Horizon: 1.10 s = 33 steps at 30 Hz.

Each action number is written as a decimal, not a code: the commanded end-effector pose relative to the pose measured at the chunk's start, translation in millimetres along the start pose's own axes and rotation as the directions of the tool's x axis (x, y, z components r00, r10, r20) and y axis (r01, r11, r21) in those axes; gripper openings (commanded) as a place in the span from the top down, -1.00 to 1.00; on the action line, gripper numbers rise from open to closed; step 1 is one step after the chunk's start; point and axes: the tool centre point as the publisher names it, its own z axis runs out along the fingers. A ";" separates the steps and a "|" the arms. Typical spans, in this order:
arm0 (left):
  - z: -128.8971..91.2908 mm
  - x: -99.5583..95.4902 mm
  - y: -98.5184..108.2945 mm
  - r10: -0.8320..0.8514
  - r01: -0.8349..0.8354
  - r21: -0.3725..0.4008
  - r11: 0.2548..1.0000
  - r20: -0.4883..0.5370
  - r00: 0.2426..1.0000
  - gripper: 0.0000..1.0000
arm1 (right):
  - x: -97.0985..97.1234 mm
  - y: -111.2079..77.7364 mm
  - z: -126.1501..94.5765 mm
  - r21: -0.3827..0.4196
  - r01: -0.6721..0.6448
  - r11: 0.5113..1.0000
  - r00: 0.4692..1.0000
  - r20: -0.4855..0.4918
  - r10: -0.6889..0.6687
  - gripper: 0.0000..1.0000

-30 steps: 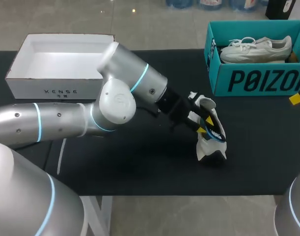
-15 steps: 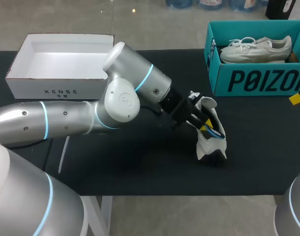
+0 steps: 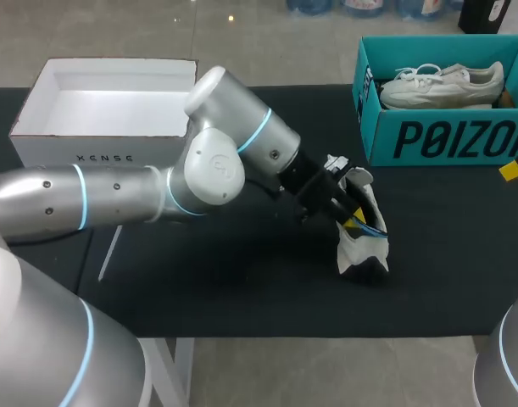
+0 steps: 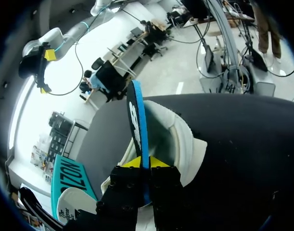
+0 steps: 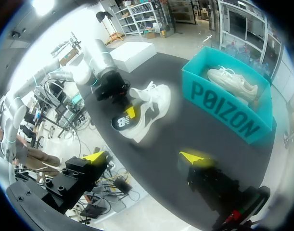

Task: Take the shoe out of the shoebox, open the shoe tongue, remove and reinsert the insole, then place the shoe into the shoebox

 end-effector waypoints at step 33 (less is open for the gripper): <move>-16.6 -20.1 0.1 0.071 -0.070 -0.024 0.997 0.014 0.997 1.00 | -0.7 0.4 0.5 0.003 -0.001 1.000 1.000 0.001 0.001 -1.00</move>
